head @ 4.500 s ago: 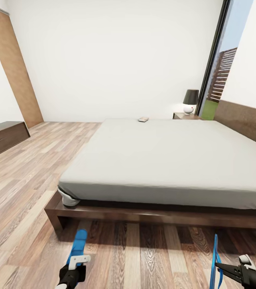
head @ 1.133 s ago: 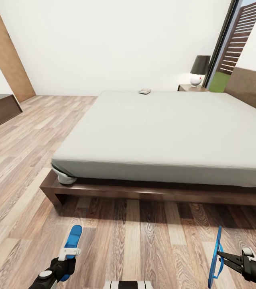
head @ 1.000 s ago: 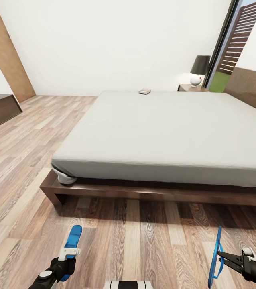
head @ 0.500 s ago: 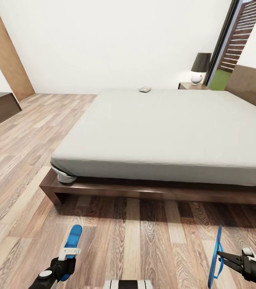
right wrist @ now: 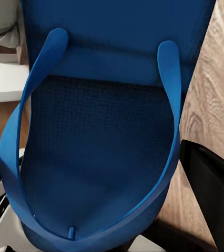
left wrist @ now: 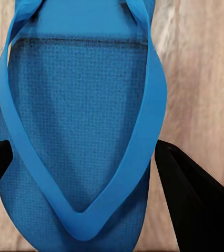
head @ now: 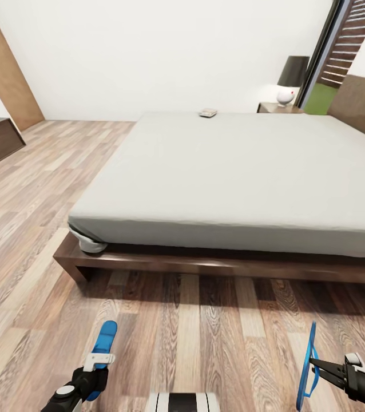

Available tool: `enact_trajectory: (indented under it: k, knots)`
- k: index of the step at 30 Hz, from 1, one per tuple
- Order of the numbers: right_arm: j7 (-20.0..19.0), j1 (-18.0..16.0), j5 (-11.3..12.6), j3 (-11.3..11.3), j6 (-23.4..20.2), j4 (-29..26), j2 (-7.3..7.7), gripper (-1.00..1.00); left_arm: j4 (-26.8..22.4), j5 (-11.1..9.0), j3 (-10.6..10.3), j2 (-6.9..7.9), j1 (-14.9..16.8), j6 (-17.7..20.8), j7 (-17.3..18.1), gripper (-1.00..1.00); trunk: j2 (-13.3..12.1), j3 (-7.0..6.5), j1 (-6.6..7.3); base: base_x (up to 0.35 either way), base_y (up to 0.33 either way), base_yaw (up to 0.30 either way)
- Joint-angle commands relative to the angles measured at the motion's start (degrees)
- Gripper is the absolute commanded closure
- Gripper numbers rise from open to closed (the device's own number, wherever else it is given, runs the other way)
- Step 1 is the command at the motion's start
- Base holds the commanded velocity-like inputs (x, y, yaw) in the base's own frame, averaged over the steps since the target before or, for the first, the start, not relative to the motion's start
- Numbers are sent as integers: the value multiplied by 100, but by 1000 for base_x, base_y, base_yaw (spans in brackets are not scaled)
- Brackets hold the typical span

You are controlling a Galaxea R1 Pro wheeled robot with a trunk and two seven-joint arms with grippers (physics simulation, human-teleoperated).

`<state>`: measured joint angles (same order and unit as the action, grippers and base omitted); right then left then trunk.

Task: In the bedroom, move the book from the bed onto either nightstand, and place the two sandals side by side next to the bed.

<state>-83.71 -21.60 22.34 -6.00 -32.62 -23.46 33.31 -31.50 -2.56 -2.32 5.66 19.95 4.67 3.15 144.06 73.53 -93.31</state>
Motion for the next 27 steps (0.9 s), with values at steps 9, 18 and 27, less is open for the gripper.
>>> enact_trajectory:
  k: [9, 18, 27]
  knots:
    - [-14, -2, 11, -6, -58, -1, 0, 100, -6, -25, -23, 6, 0, 34, 1, 100, 14, 204, -22, 0, 0, 0]
    - [-14, -2, 8, -6, -54, -1, 0, 100, -6, -25, -23, 6, 0, 34, 1, 100, 26, 404, -45, 0, 0, 0]
    - [-14, -2, 9, -7, -52, -1, 0, 100, -6, -25, -23, 6, 0, 34, 1, 100, 38, 603, -68, 0, 0, 0]
